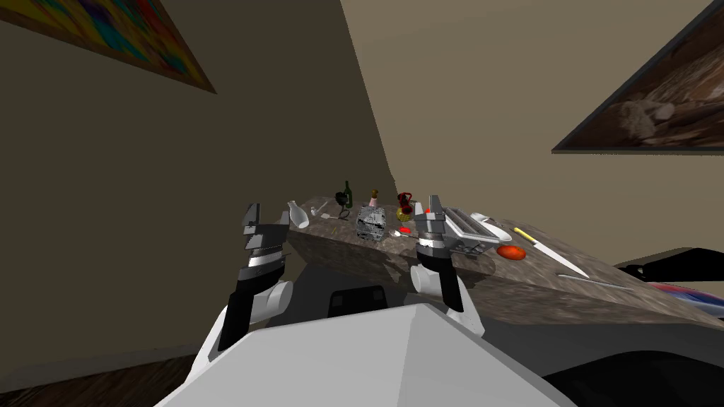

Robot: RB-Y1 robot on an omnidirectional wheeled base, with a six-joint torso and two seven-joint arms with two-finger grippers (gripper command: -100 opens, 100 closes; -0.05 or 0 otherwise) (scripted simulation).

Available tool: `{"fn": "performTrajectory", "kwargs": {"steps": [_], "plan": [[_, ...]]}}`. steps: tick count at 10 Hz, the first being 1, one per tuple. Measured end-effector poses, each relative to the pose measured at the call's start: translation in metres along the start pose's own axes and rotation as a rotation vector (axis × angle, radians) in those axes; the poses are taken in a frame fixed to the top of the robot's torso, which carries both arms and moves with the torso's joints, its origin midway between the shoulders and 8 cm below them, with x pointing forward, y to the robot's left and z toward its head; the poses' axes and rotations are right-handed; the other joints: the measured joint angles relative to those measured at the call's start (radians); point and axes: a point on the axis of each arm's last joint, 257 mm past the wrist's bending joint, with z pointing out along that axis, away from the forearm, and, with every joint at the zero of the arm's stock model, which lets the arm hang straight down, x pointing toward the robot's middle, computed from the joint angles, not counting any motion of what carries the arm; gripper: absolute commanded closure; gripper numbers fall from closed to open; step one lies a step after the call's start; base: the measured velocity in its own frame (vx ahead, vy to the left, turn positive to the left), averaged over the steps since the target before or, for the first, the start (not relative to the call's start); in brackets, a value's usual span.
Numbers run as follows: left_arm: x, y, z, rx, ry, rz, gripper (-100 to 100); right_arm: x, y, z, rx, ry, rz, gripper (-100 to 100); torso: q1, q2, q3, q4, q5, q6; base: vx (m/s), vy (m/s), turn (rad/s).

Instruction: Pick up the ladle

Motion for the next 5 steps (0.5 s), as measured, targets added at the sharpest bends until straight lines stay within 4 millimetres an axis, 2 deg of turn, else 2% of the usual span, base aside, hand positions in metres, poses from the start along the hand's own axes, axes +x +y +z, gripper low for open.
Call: {"fn": "performTrajectory", "kwargs": {"steps": [5], "plan": [[0.0,0.0,0.0,0.0,0.0,0.0,0,0.023,-0.031,-0.021,0.087,0.154,-0.099,-100,0.002,0.006,0.004,0.001,0.0,0.0,-0.087,0.031,0.01]]}}
